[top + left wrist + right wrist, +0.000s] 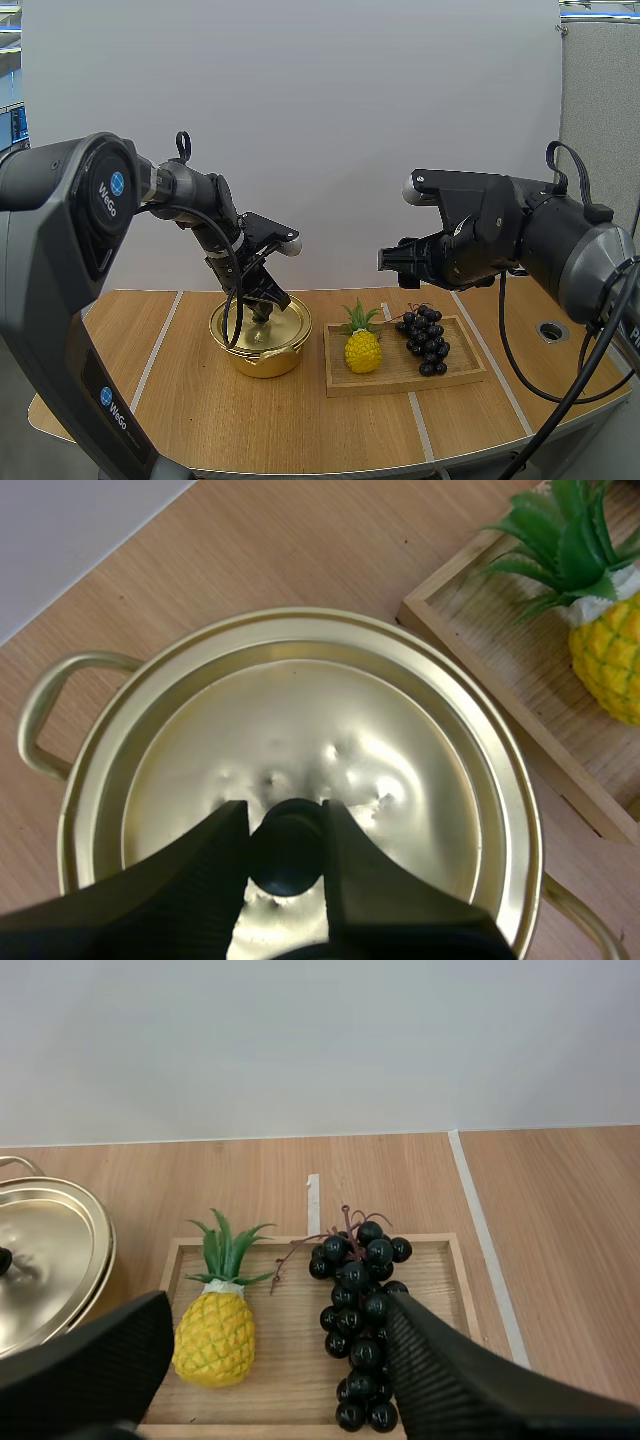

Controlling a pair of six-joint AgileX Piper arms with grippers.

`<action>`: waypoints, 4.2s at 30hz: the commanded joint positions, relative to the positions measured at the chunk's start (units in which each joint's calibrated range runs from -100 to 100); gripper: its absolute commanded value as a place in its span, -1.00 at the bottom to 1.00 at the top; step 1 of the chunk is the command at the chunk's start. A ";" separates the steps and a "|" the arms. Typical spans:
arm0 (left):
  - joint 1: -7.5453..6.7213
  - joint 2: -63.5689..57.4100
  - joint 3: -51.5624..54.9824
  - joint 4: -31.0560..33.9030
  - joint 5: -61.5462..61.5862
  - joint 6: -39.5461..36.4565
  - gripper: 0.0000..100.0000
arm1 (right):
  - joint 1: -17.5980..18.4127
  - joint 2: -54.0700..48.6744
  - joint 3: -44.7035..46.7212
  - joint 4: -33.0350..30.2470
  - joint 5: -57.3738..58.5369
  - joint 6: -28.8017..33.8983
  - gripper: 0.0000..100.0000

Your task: Open the pot, put the pineapple inside, and close it

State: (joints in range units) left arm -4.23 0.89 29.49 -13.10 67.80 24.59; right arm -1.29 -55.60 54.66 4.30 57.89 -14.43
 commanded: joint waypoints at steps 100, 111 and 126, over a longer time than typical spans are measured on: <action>-0.18 -27.52 -56.97 13.10 -29.09 -12.65 -1.00 | 8.41 50.38 -12.26 -0.31 -4.46 7.77 1.00; -0.18 -27.52 -56.97 13.10 -29.09 -12.65 -1.00 | 8.41 54.65 -12.26 -0.42 -6.32 7.60 1.00; -0.18 -27.52 -56.97 13.10 -29.09 -12.65 -1.00 | 9.30 46.45 -13.22 -3.72 -6.17 7.35 -1.00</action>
State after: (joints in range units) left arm -4.23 -26.16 -26.98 0.00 41.16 12.54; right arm 7.09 -2.38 42.85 3.47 52.22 -6.58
